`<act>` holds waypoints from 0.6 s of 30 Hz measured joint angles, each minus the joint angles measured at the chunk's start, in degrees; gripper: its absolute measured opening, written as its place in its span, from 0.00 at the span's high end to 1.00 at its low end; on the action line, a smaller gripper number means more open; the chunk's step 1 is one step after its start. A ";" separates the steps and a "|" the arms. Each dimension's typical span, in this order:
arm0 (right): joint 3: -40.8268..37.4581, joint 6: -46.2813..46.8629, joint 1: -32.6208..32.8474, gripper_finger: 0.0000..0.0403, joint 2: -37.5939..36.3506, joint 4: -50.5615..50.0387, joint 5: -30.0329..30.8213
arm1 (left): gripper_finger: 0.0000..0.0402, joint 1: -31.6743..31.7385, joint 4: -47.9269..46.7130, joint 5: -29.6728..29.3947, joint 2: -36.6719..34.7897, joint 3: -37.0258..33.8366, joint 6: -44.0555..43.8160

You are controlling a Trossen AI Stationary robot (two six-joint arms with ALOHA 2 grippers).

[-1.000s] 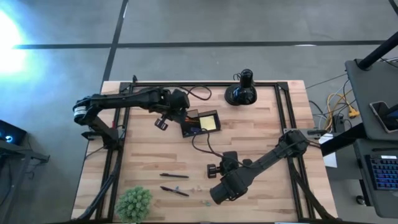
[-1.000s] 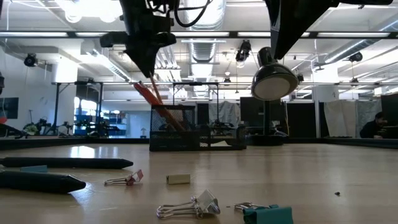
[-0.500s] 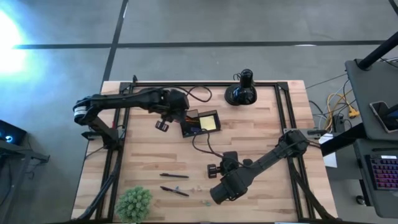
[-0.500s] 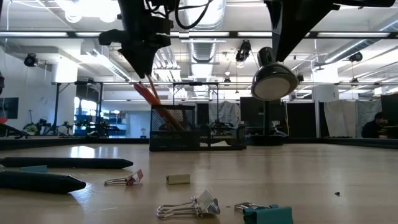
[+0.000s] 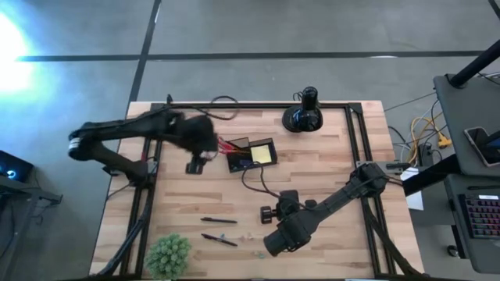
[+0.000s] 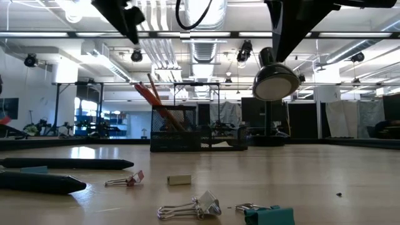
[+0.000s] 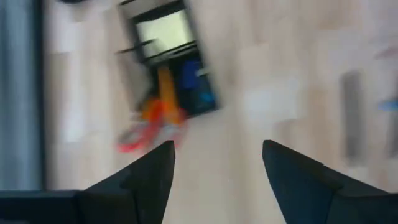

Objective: Pick and place office supplies into organizer
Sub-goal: Put the top pen into the black organizer

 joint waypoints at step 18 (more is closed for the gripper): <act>-2.88 -72.70 -9.69 0.91 -0.20 35.64 -25.77 | 0.48 -26.73 17.90 -6.46 -28.60 -38.22 -47.95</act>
